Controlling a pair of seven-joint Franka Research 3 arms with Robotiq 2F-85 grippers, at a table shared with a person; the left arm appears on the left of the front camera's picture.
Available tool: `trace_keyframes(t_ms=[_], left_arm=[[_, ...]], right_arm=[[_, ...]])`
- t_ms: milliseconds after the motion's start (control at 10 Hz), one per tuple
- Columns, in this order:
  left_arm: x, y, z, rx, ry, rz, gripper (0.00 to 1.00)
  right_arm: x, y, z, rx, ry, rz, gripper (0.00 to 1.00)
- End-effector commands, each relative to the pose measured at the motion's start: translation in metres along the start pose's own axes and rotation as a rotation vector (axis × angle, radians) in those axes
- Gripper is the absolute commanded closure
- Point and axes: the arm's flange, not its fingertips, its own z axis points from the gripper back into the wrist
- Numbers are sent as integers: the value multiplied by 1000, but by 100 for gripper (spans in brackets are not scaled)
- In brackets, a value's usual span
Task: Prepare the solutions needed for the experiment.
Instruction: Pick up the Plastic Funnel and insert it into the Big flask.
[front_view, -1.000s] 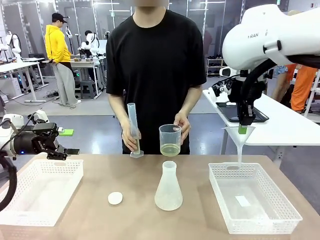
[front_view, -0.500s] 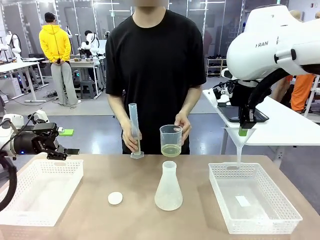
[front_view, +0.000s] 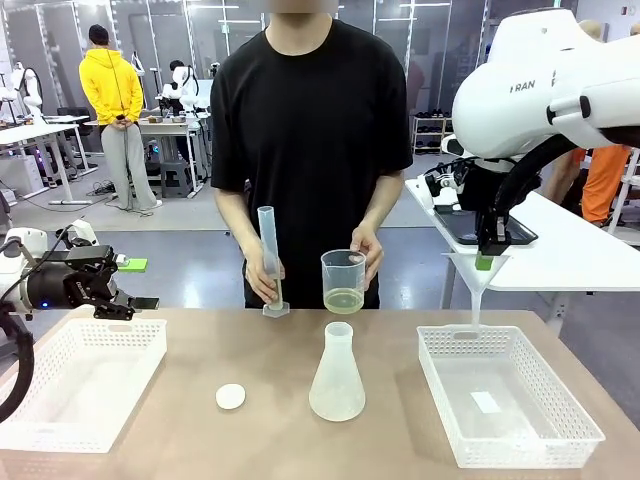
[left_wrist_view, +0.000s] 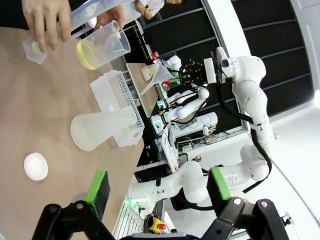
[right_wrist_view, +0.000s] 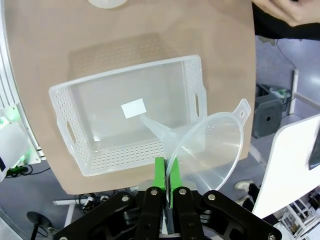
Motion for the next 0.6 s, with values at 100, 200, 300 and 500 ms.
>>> trace_keyframes(t_ms=[100, 200, 300, 500], left_arm=[[0, 0, 1, -1, -4, -20, 0], [0, 0, 1, -1, -4, -20, 0], [0, 0, 1, -1, -4, -20, 0], [0, 0, 1, -1, -4, -20, 0]], right_arm=[[45, 7, 12, -166, -26, 117, 96], [60, 11, 19, -206, -32, 161, 96], [75, 16, 24, -233, -30, 220, 96], [101, 29, 33, -285, -76, 319, 96]])
